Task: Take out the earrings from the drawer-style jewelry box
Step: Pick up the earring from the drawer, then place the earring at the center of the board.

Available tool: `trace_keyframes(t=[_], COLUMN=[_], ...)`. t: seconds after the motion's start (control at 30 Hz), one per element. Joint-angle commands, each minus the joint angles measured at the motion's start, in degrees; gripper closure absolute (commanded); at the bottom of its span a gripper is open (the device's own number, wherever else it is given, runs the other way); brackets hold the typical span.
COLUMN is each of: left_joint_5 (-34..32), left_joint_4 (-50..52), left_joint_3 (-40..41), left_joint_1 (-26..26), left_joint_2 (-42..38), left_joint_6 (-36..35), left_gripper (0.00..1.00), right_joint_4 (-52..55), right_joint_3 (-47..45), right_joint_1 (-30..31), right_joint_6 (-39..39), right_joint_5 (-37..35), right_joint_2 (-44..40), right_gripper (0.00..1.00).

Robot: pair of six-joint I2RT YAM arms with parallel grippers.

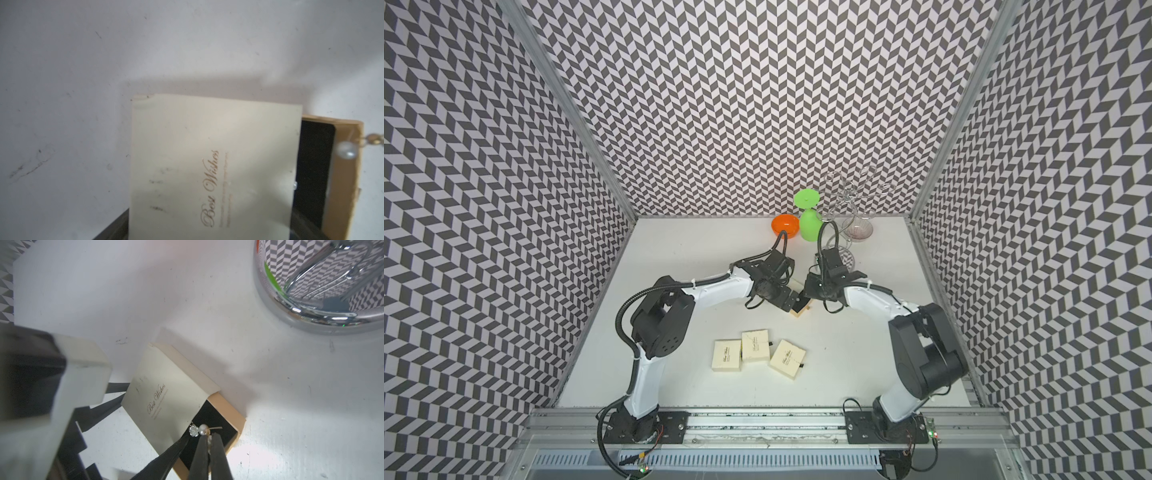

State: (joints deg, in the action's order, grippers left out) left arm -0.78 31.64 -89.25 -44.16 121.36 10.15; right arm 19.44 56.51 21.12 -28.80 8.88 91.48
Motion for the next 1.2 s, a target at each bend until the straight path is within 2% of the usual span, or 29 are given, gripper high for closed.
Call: trace_keyframes(t=[0.0, 0.37, 0.43, 0.6, 0.9, 1.03, 1.17], left_joint_5=[0.0, 1.8, 2.1, 3.3, 4.2, 4.4, 4.5], left_joint_4=[0.9, 1.0, 0.8, 0.0, -0.7, -0.6, -1.2], left_joint_3=[0.7, 0.0, 0.1, 0.8, 0.7, 0.6, 0.9], left_joint_1=[-0.2, -0.2, -0.2, -0.2, -0.2, -0.3, -0.2], left_joint_2=[0.2, -1.2, -1.5, -2.5, -3.6, -3.4, -4.3], left_joint_6=[0.2, -0.9, -1.3, -1.8, -2.1, -2.1, -2.3], left_gripper=[0.01, 0.0, 0.0, 0.0, 0.0, 0.01, 0.0], right_joint_4=[-1.4, -3.7, -4.1, -4.5, -5.9, -9.2, -8.9], right_joint_3=[-0.9, -5.8, -6.3, -6.9, -7.9, -9.6, -9.1], right_joint_1=[-1.7, -7.5, -7.6, -7.6, -7.3, -6.0, -3.7], right_joint_6=[-0.9, -1.8, -2.0, -1.8, -0.9, -0.5, 1.0], right_joint_5=[-0.5, -2.8, -2.8, -2.3, 1.9, 5.6, 5.8], right_joint_2=[-2.7, 1.2, 1.7, 1.5, -2.5, -5.6, -6.7], right_gripper=[1.0, 1.0, 0.97, 0.79, 0.75, 0.72, 0.69])
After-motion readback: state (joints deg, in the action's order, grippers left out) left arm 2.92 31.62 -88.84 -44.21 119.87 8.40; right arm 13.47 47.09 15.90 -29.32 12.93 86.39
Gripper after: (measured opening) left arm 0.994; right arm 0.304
